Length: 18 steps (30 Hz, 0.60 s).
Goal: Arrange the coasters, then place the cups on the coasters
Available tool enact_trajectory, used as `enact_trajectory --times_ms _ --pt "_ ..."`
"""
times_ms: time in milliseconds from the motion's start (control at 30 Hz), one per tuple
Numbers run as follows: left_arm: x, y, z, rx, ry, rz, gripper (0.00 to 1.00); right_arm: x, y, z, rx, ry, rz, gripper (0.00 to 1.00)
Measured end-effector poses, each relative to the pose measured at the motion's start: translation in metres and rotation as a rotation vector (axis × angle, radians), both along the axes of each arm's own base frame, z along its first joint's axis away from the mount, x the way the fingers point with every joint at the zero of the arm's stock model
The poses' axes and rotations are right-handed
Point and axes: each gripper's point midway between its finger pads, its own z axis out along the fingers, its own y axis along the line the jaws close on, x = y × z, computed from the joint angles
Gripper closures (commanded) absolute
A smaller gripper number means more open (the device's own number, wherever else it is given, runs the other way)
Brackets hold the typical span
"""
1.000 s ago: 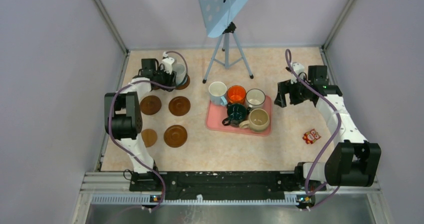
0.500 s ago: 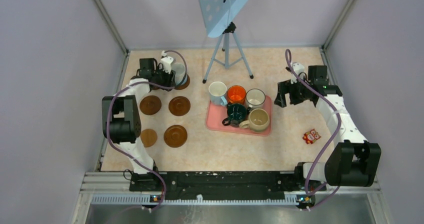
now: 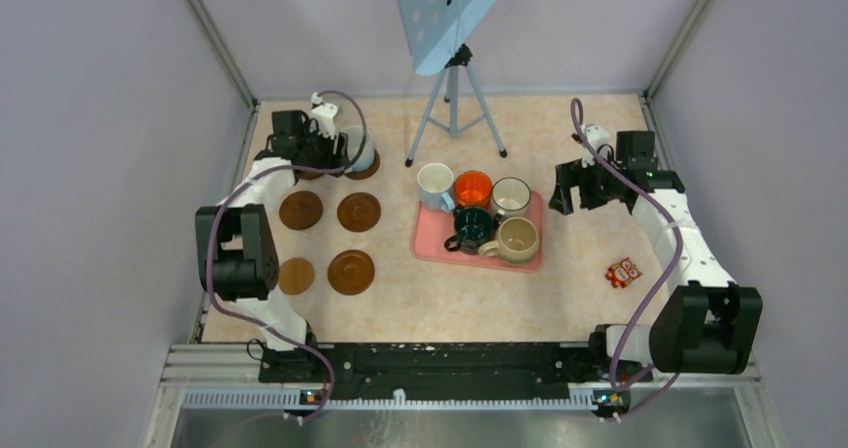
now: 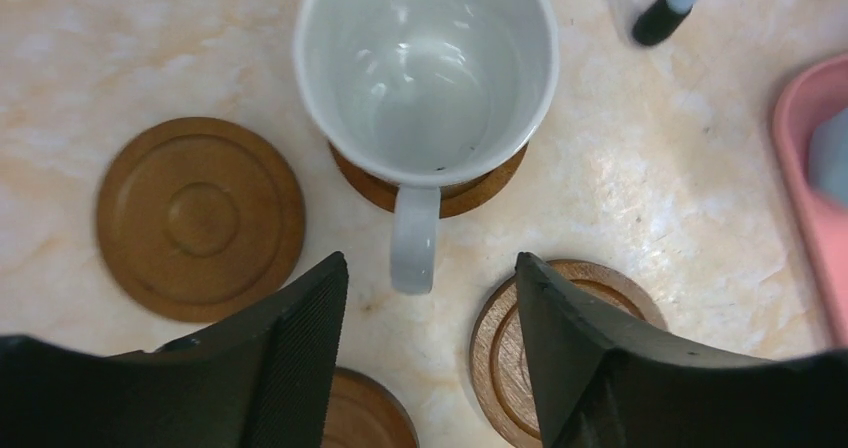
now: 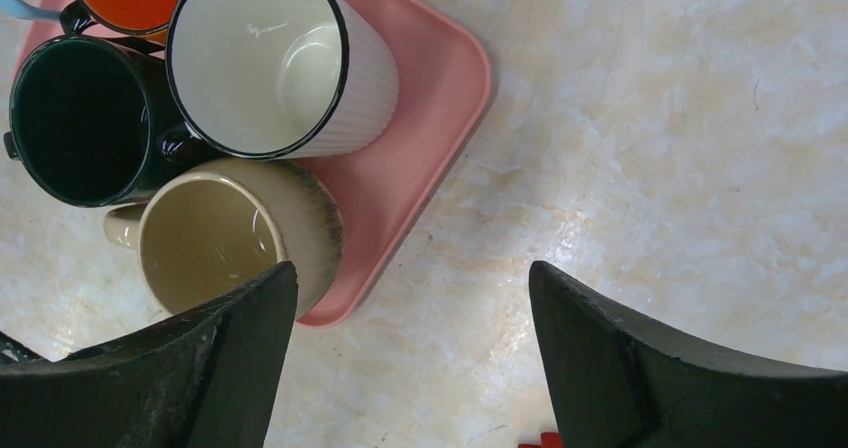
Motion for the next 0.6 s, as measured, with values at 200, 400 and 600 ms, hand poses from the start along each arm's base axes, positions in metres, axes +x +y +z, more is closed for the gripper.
enact_trajectory --times_ms 200,400,600 --pt "-0.009 -0.001 0.087 -0.043 -0.163 0.092 0.26 0.000 -0.001 0.002 -0.005 -0.007 -0.007 0.16" --pt "-0.042 -0.070 0.123 -0.102 -0.181 -0.004 0.09 0.000 -0.001 0.003 -0.001 -0.008 -0.011 0.16" --pt "-0.098 -0.168 0.107 -0.189 -0.039 -0.129 0.04 -0.001 -0.001 0.002 -0.002 -0.006 -0.012 0.16"
